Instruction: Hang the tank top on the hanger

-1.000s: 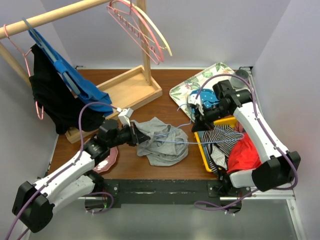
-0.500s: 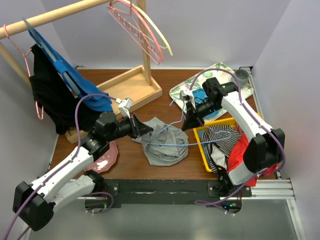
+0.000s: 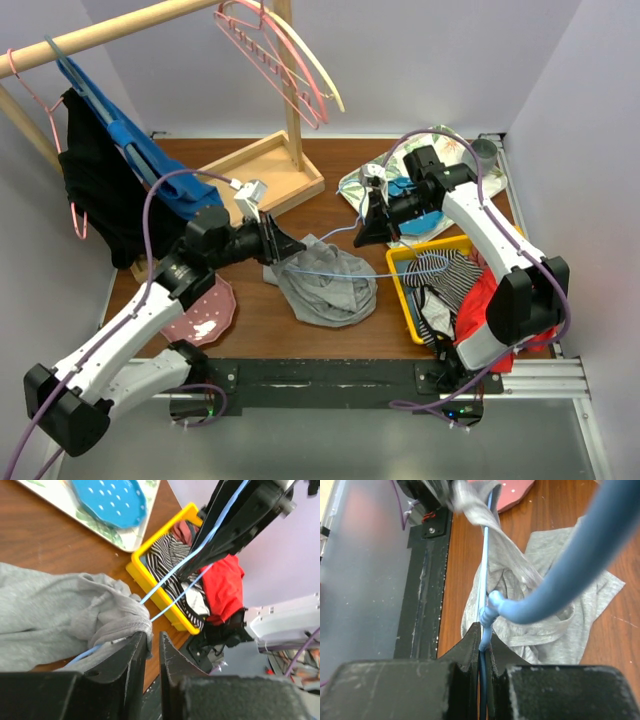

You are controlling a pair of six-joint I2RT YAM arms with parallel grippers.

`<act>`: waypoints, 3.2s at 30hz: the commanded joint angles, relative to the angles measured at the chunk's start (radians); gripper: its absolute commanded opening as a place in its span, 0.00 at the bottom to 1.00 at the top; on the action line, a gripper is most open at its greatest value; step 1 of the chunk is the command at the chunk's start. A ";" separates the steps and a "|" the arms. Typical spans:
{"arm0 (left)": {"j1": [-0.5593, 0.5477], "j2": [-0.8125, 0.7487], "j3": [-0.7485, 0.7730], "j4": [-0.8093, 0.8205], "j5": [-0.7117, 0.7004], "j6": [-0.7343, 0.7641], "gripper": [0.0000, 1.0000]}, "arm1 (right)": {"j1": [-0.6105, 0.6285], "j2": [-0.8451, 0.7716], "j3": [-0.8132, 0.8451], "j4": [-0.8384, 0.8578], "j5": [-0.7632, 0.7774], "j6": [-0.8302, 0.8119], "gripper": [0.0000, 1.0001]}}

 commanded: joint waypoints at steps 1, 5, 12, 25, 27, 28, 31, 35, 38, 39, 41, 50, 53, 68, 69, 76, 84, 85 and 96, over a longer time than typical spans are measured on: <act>0.014 -0.009 0.175 -0.203 -0.144 0.170 0.25 | -0.004 -0.076 0.040 0.041 0.076 0.012 0.00; 0.017 0.003 0.230 -0.262 -0.148 0.228 0.29 | -0.004 -0.158 -0.004 0.150 0.125 0.088 0.00; 0.017 0.027 0.239 -0.266 -0.080 0.259 0.36 | -0.004 -0.107 0.100 0.153 0.107 0.137 0.00; 0.017 -0.115 0.195 -0.311 -0.002 0.812 0.73 | 0.005 -0.113 0.052 -0.013 0.055 -0.137 0.00; 0.017 -0.099 0.198 -0.294 0.106 0.891 0.74 | 0.028 -0.096 0.066 -0.118 0.070 -0.323 0.00; 0.017 -0.088 0.202 -0.280 0.144 0.931 0.74 | 0.053 -0.085 0.068 -0.208 0.067 -0.379 0.00; 0.017 -0.023 0.216 -0.227 0.314 0.956 0.74 | 0.141 -0.071 0.060 -0.262 0.094 -0.472 0.00; 0.002 0.073 0.189 -0.101 0.489 0.876 0.74 | 0.205 -0.073 0.083 -0.189 0.107 -0.407 0.00; -0.056 0.121 0.153 -0.066 0.483 0.851 0.73 | 0.205 -0.050 0.126 -0.184 0.114 -0.378 0.00; -0.073 0.135 0.147 -0.064 0.484 0.847 0.73 | 0.206 -0.041 0.129 -0.184 0.119 -0.361 0.00; -0.110 0.136 0.127 -0.058 0.480 0.831 0.71 | 0.206 -0.036 0.123 -0.158 0.127 -0.340 0.00; -0.126 0.139 0.070 -0.021 0.350 0.745 0.04 | 0.220 0.015 0.175 -0.206 0.091 -0.357 0.00; -0.126 0.121 0.041 -0.023 0.313 0.723 0.00 | 0.220 0.015 0.181 -0.203 0.094 -0.349 0.00; -0.119 -0.262 -0.236 0.048 -0.161 0.301 0.00 | -0.031 -0.224 0.128 0.314 0.345 0.394 0.82; -0.118 -0.276 -0.250 0.066 -0.193 0.267 0.00 | -0.030 -0.238 0.083 0.345 0.313 0.401 0.82; -0.116 -0.344 -0.313 0.155 -0.287 0.160 0.00 | 0.067 -0.245 -0.349 0.671 0.297 0.649 0.76; -0.116 -0.381 -0.341 0.155 -0.367 0.104 0.00 | 0.212 -0.076 -0.449 0.925 0.573 0.987 0.75; -0.118 -0.387 -0.339 0.155 -0.374 0.101 0.00 | 0.216 -0.067 -0.460 0.934 0.600 0.998 0.74; -0.116 -0.401 -0.322 0.097 -0.456 0.095 0.00 | 0.232 -0.001 -0.506 0.994 0.630 1.047 0.68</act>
